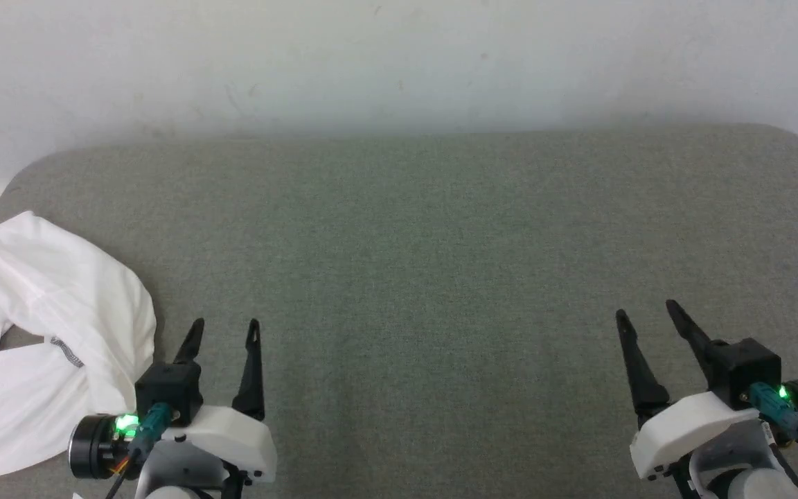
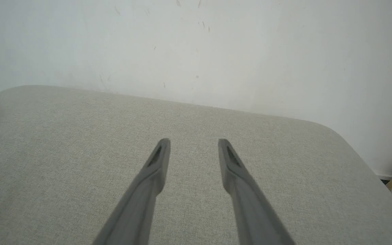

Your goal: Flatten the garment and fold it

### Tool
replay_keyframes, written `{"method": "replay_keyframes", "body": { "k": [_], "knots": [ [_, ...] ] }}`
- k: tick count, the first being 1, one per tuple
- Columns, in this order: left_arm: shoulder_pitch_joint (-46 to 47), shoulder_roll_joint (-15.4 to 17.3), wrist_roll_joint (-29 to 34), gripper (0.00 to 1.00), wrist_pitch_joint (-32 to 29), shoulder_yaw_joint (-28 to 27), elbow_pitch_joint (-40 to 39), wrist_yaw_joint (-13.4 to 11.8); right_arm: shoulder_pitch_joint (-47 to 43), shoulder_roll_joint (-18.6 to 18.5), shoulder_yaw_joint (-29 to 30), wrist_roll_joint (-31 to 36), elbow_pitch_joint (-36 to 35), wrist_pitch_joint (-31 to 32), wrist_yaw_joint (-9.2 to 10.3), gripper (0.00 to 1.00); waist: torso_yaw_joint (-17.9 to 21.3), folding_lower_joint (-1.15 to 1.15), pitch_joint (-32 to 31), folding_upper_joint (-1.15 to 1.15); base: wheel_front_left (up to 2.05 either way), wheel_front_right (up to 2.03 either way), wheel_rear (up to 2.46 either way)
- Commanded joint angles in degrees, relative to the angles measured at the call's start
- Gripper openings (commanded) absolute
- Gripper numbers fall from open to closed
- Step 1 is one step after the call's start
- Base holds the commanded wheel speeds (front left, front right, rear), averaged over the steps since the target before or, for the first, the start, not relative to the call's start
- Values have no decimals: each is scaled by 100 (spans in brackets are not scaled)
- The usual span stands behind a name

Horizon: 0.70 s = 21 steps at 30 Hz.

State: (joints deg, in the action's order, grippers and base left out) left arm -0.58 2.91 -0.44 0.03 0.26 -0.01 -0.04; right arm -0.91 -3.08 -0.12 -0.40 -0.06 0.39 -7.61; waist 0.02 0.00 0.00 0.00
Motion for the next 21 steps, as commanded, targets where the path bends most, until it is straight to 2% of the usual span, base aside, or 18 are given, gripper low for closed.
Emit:
{"method": "replay_keyframes", "body": {
  "k": [1,21],
  "knots": [
    [23,0,-57,100,50,25,20,19,-13,1,10,-53,1,-53,0,100,0,0,0,0,0,0,0],
    [95,-1,-409,100,291,52,-1,70,-58,4,87,-385,-93,-300,2,100,-184,0,8,0,0,0,0]
  ]
}}
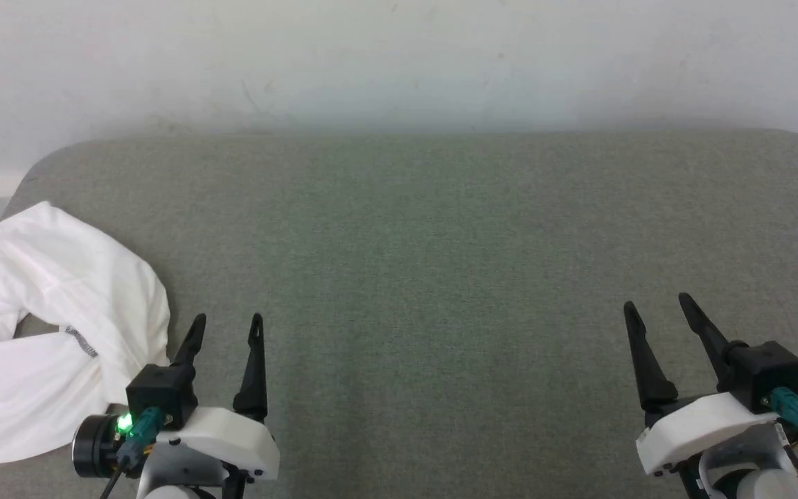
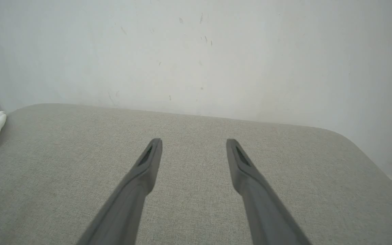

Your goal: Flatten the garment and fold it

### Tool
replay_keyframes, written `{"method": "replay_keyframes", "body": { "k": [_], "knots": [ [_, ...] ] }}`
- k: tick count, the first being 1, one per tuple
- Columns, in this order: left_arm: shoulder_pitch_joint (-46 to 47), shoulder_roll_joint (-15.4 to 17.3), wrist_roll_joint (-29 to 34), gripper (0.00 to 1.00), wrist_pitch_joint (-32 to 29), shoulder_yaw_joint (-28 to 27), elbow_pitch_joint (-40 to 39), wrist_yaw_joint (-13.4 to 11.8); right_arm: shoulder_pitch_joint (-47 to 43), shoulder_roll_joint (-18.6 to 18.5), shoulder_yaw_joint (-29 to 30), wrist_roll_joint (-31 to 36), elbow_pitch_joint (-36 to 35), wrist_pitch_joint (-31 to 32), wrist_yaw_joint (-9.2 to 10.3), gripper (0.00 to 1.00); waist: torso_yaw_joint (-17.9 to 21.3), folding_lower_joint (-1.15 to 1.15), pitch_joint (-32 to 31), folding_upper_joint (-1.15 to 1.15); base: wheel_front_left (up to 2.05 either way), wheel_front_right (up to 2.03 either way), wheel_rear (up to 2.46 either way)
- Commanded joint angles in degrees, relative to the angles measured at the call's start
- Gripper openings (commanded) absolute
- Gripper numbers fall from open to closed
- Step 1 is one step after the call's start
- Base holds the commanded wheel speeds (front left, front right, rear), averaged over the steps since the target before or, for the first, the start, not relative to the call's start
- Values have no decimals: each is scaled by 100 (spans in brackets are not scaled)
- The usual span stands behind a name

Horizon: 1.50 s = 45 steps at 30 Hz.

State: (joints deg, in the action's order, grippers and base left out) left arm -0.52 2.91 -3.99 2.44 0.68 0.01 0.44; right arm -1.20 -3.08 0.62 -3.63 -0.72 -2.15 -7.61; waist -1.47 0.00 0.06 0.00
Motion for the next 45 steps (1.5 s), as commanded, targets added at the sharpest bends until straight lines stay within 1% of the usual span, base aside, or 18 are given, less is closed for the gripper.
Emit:
{"method": "replay_keyframes", "body": {
  "k": [1,9,25,36,45],
  "knots": [
    [93,-1,-60,100,62,5,-3,23,-32,4,10,-73,-38,-59,2,100,-60,0,3,0,0,0,0],
    [114,-1,-169,100,158,-11,6,46,-79,6,-28,-73,-146,-158,3,100,-417,0,-12,0,0,0,0],
    [31,-1,-338,100,350,-13,13,61,-123,8,-181,-104,-170,-355,5,100,-1452,0,-99,0,-3,-3,-3],
    [-69,-1,-430,100,483,68,-10,9,-182,10,-259,-226,-159,-491,6,100,-1765,0,-158,0,-18,-18,-18],
    [37,-2,-586,100,579,199,-18,-24,-156,11,-225,-224,-246,-590,7,100,-2006,0,-25,0,-2,-2,-2]
  ]
}}
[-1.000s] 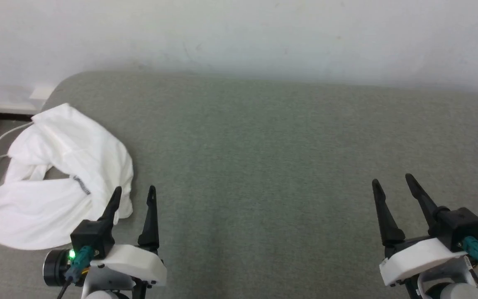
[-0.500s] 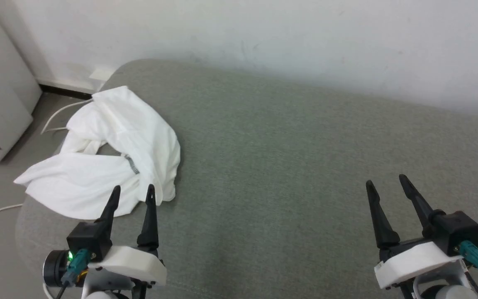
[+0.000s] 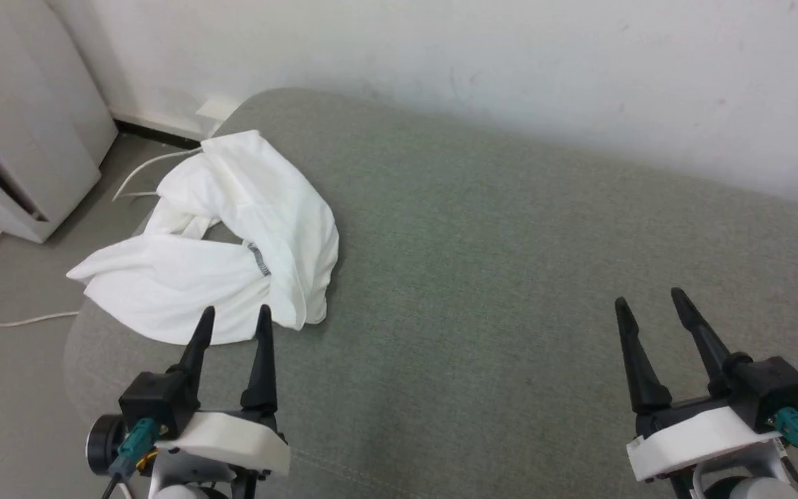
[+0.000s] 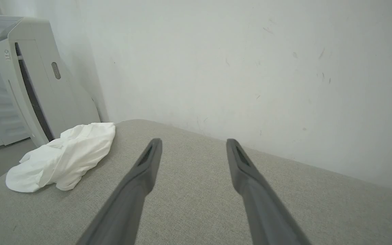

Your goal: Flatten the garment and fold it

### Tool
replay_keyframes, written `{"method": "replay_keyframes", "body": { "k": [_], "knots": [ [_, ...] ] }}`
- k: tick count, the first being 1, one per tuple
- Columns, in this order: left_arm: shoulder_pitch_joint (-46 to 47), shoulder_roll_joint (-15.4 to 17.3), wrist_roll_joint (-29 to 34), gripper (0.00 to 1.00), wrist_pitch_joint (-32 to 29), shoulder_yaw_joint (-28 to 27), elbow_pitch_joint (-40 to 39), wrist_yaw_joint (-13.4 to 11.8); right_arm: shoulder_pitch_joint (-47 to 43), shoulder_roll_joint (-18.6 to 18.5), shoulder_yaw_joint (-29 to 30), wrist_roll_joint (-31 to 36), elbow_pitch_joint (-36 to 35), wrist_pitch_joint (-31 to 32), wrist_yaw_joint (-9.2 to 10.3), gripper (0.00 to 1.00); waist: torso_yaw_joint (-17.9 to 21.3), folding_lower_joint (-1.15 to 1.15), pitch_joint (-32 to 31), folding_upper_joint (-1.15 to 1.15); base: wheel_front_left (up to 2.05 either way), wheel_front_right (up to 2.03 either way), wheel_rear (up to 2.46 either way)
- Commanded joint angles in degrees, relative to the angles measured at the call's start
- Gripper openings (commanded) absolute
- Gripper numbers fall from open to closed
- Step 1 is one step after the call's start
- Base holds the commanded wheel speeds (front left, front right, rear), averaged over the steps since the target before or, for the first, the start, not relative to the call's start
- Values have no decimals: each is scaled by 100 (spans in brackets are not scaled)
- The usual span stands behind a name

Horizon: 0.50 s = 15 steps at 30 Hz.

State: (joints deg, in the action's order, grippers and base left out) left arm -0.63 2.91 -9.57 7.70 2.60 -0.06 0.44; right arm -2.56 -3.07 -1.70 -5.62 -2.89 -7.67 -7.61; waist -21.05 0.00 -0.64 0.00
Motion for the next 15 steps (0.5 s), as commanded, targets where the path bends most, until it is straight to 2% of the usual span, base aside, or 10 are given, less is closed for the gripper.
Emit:
{"method": "replay_keyframes", "body": {
  "k": [1,7,15],
  "knots": [
    [83,-2,-58,100,66,43,-14,-23,-21,10,18,-31,-38,-50,7,100,-79,0,68,0,0,0,0],
    [523,-2,-176,100,137,220,17,-35,67,11,-53,16,-106,-105,7,100,-127,0,312,0,0,0,0],
    [1709,-2,-289,100,234,-21,210,-18,397,13,-198,137,-200,-50,8,100,301,0,904,0,0,0,0]
  ]
}}
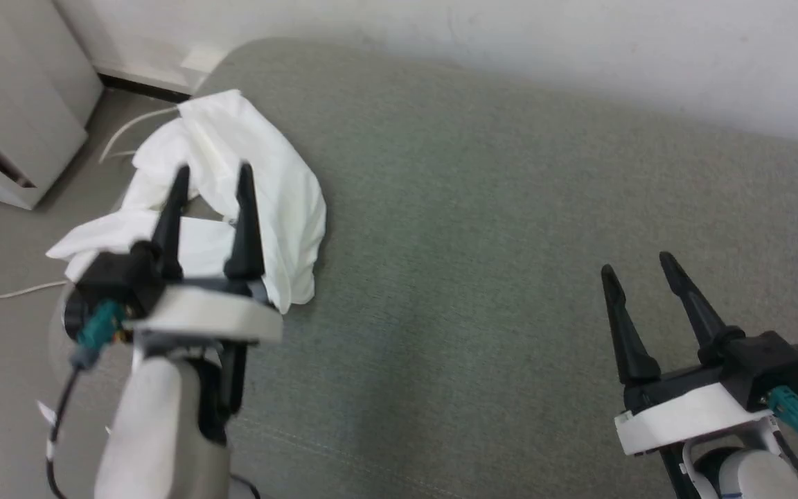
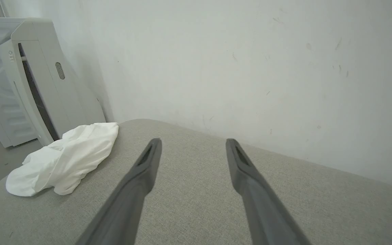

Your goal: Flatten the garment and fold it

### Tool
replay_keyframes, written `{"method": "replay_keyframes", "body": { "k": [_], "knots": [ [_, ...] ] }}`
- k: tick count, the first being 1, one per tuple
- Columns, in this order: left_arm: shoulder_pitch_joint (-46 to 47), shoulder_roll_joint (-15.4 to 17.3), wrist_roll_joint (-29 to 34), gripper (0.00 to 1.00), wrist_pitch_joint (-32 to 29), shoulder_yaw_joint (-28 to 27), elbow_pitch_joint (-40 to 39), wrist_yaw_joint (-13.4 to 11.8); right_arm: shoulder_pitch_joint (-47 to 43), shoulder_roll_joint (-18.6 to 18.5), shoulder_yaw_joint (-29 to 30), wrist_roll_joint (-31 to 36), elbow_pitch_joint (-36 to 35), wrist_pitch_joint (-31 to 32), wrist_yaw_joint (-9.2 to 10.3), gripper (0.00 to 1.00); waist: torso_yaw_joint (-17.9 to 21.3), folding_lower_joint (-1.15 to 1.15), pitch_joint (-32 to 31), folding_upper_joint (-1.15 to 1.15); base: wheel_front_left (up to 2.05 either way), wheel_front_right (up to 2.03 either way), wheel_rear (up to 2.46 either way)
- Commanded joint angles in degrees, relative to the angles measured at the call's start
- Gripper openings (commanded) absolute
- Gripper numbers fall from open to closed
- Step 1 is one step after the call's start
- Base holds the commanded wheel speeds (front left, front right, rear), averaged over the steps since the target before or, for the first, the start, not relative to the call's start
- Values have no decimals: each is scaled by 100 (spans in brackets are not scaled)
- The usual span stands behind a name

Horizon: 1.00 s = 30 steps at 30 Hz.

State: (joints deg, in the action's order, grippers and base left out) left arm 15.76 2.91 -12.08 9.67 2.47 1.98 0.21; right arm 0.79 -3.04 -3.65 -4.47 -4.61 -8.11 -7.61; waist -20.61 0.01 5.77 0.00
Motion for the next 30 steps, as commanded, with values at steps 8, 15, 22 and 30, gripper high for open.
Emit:
{"method": "replay_keyframes", "body": {
  "k": [8,15,22,30],
  "knots": [
    [1561,393,-164,100,120,-596,1383,230,370,11,-65,-123,8,-121,9,100,899,-1,925,0,0,0,0],
    [2742,1175,-472,100,-701,-760,3232,427,686,12,-163,-274,181,-284,9,100,1418,-1,1467,0,0,0,0],
    [3297,1659,-865,100,-2297,-678,4685,571,913,13,-257,-434,349,-427,10,100,1711,-1,1872,0,0,0,0],
    [3587,2040,-883,100,-4017,-303,5788,627,1158,14,-377,-584,408,-545,11,100,1846,-1,2222,0,0,0,0]
  ]
}}
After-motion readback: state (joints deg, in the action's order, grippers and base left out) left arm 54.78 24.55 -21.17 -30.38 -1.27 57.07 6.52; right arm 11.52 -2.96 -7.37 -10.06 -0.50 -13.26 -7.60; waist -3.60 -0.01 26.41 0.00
